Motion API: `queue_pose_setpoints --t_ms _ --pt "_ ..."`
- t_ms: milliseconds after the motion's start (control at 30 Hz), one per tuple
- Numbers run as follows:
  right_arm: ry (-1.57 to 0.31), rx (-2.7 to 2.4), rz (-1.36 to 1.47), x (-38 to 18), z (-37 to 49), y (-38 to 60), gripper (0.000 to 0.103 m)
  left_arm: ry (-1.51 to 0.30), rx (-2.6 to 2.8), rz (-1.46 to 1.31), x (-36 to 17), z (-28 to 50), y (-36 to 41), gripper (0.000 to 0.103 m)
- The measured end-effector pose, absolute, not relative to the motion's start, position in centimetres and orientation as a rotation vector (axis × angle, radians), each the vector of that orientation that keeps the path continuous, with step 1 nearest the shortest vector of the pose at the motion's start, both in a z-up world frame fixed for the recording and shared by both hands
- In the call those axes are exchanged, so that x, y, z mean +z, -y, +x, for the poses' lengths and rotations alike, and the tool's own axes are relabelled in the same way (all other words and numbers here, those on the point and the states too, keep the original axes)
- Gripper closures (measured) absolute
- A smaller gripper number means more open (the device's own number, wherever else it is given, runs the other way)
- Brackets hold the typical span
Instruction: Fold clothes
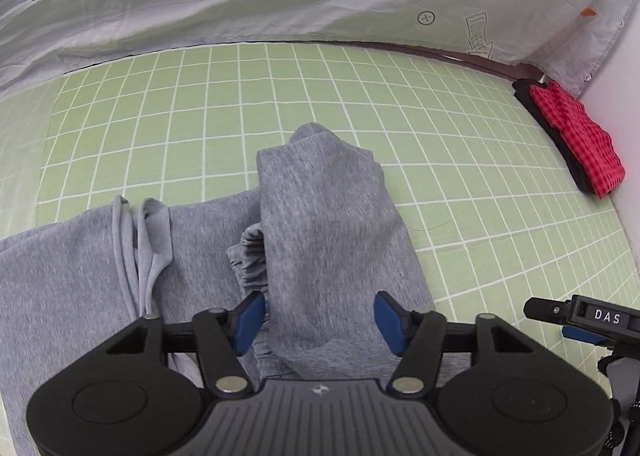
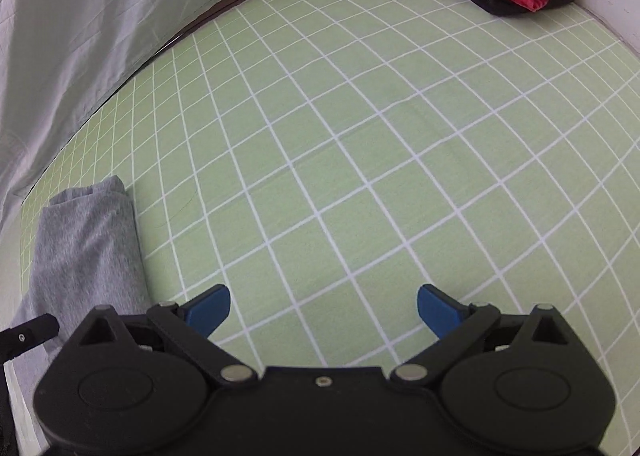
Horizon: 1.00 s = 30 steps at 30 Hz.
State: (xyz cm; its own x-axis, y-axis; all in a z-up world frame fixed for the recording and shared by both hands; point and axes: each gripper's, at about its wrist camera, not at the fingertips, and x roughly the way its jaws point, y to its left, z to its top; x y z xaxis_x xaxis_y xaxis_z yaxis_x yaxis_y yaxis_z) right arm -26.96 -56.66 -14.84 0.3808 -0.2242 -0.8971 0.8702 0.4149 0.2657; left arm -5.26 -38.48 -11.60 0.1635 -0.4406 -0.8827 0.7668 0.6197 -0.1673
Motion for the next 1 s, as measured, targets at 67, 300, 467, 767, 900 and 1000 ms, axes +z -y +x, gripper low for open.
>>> queue_pose_setpoints --t_ms 67,300,467,767,900,1000 --pt "-0.910 -0.826 0.865 -15.0 -27.0 56.9 0.002 -1.116 -0.891 0.368 -12.1 -5.3 38.8 0.081" --pt "-0.906 -0.839 0.894 -15.3 -27.3 56.2 0.002 -1.062 -0.916 0.357 -10.7 -5.4 37.2 0.098" --pt "-0.916 -0.825 0.883 -15.3 -26.6 54.7 0.002 -0.999 -0.937 0.356 -8.2 -5.1 34.5 0.098" --pt "-0.951 -0.765 0.845 -15.3 -23.8 51.2 0.002 -0.838 -0.862 0.339 -2.0 -1.4 26.1 0.098" --pt "-0.966 -0.742 0.829 -15.5 -22.2 49.4 0.002 -0.809 -0.759 0.339 -1.1 1.1 21.9 0.098" --pt "-0.974 -0.729 0.813 -15.5 -21.0 48.2 0.002 -0.947 -0.634 0.284 -4.8 4.1 18.7 0.098"
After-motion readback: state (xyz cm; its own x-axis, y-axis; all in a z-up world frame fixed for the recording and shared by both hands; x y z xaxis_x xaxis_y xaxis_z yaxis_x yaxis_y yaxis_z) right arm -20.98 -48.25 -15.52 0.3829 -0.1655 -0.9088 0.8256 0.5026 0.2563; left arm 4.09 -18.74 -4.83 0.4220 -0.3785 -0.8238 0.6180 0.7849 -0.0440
